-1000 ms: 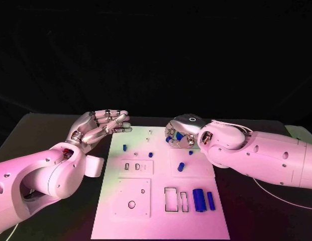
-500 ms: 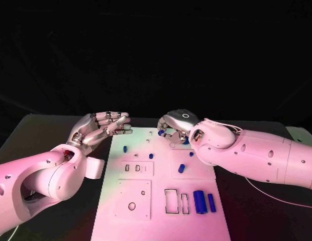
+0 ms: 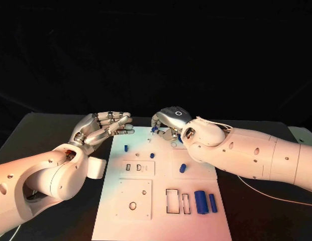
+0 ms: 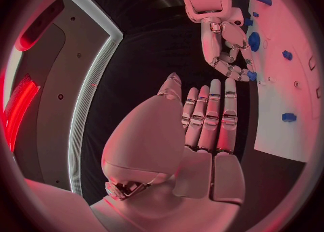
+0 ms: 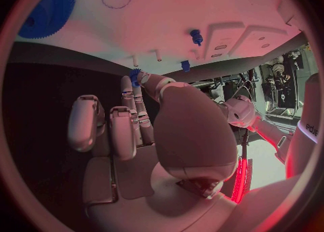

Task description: Assemble the parts on the task board

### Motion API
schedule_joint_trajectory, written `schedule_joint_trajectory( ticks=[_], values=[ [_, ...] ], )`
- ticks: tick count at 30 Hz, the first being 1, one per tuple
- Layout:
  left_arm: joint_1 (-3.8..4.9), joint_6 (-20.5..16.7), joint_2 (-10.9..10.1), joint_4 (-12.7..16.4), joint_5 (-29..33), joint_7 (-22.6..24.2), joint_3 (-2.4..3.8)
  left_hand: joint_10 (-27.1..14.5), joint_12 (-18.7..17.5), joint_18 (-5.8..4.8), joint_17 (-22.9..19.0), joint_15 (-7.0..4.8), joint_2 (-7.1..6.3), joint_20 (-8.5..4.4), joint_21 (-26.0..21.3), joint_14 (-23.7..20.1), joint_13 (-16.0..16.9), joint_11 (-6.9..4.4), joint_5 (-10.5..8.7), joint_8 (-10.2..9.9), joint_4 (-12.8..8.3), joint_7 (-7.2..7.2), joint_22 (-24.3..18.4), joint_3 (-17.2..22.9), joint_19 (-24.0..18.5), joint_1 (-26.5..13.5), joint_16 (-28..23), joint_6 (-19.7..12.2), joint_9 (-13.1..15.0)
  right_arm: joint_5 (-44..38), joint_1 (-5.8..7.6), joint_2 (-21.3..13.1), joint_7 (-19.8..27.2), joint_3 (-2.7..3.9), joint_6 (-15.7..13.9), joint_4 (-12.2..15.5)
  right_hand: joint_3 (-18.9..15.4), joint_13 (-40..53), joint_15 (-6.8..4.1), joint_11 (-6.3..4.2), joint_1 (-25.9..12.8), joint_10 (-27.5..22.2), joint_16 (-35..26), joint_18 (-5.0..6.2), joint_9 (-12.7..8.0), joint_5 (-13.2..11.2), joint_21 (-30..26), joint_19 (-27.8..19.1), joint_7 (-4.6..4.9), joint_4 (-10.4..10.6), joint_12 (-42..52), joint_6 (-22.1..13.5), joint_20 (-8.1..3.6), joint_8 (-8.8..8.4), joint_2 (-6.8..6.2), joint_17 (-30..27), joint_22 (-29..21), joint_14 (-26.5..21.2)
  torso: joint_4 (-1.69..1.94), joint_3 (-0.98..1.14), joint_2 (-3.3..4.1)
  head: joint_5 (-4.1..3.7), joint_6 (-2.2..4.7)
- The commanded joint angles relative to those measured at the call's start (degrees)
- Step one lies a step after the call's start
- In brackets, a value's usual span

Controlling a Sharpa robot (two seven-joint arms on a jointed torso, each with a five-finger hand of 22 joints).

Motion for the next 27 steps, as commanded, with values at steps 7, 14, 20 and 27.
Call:
schedule_joint_trajectory(
  ticks=[7,14,20,27],
  values=[
    [0.09,1.1,0.22,-0.05,0.14,0.18,0.05,-0.13,-0.4,0.79,0.09,0.03,0.15,0.19,-0.26,-0.35,-0.04,0.06,0.3,-0.28,0.1,1.19,-0.08,0.22,0.1,0.54,-0.29,-0.54,-0.05,-0.05,-0.01,1.13,0.57,0.01,1.01,-2.24,0.37,0.01,0.14,-0.06,-0.67,0.43,0.22,-0.49,0.05,0.2,0.27,0.44,0.05,-0.01,-0.35,0.24,-0.1,0.17,-0.18,2.66,0.13,3.57,0.24,-0.21,0.2,-0.04,0.08],
    [0.12,1.1,0.34,-0.07,0.14,0.11,0.06,-0.13,-0.4,0.79,0.09,0.03,0.15,0.19,-0.26,-0.35,-0.04,0.06,0.3,-0.28,0.1,1.19,-0.08,0.22,0.1,0.54,-0.29,-0.54,-0.05,-0.03,-0.14,1.86,0.72,-0.03,1.43,-3.41,0.37,-0.02,0.15,-0.05,-0.85,0.46,0.27,-0.49,0.12,0.19,0.28,0.42,0.05,0.02,-0.4,0.19,-0.09,0.16,-0.25,2.7,0.15,3.58,0.41,-0.24,0.23,-0.04,-0.14],
    [0.14,1.01,0.38,-0.19,0.14,-0.06,0.06,-0.18,-0.48,0.79,0.13,0.09,0.16,0.22,-0.3,-0.53,-0.03,0.1,0.29,-0.32,0.11,1.22,-0.12,0.23,0.07,0.56,-0.41,-0.58,-0.07,-0.15,-0.34,2.22,0.77,-0.11,1.82,-3.74,0.37,-0.03,0.15,-0.05,-0.87,0.46,0.29,-0.5,0.12,0.19,0.33,0.45,0.05,0.02,-0.41,0.18,-0.09,0.16,-0.25,2.73,0.22,3.58,0.26,-0.2,0.27,0.22,-0.26],
    [0.17,0.91,0.37,-0.34,0.14,-0.12,0.06,-0.18,-0.48,0.79,0.13,0.09,0.16,0.22,-0.3,-0.53,-0.03,0.1,0.29,-0.32,0.11,1.22,-0.12,0.23,0.07,0.56,-0.41,-0.58,-0.07,-0.12,-0.48,2.3,1.0,-0.17,1.98,-3.38,0.4,-0.04,0.15,-0.06,-0.97,0.54,0.29,-0.49,0.18,0.2,0.31,0.42,0.02,0.05,-0.42,0.19,-0.08,0.19,-0.23,2.7,0.21,3.58,0.08,-0.14,0.28,0.55,-0.25]
  ],
)
